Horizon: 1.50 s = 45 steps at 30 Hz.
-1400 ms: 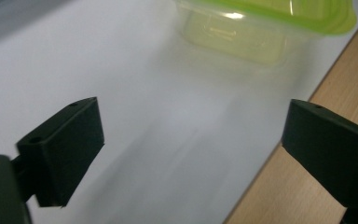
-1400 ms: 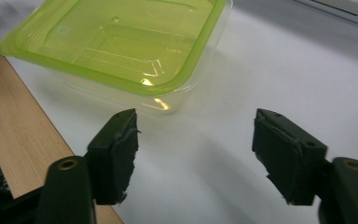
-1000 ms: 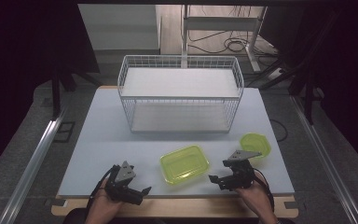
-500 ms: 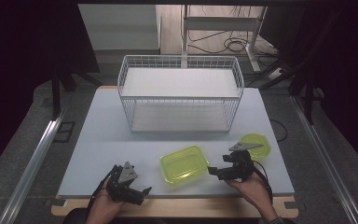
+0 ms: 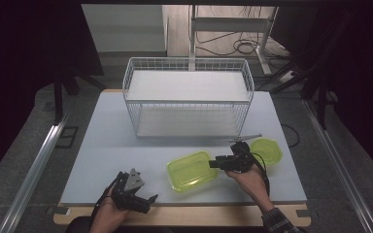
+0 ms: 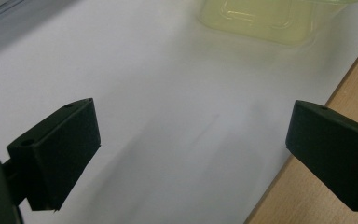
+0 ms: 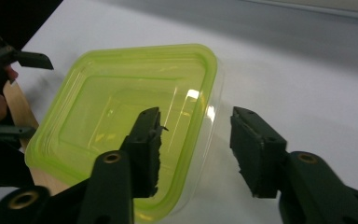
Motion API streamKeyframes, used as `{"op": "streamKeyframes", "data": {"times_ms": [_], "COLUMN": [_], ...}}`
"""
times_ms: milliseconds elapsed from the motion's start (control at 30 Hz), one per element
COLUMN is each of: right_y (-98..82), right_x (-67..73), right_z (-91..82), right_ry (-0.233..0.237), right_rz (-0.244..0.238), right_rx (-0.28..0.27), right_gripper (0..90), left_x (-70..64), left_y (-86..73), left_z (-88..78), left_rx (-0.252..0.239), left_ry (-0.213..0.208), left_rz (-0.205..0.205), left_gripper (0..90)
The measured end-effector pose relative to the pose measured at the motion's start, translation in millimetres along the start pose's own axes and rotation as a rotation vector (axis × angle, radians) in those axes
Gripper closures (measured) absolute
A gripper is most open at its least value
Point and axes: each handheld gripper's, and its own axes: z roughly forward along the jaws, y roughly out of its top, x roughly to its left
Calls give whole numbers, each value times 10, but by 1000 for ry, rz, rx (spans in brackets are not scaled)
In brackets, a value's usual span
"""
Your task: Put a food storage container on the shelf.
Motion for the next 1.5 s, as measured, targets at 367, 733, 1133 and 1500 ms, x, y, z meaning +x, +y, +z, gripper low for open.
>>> {"op": "streamKeyframes", "data": {"times_ms": [367,733,1133,1500], "right_y": [32,45,185,402], "right_x": [-173,-197,-130,-59], "right_z": [148,123,-88,-330], "right_ry": [126,209,226,227], "right_rz": [137,226,233,215], "right_rx": [41,53,-43,-128], "right_gripper": [706,798,798,797], "left_x": [-29,-37,-3,-1], "left_y": [4,7,3,0], "left_z": [18,13,-12,-3], "left_rx": [16,13,-2,6], "left_ry": [2,12,23,28], "left_rz": [26,33,9,9], "left_gripper": [28,29,28,28]}}
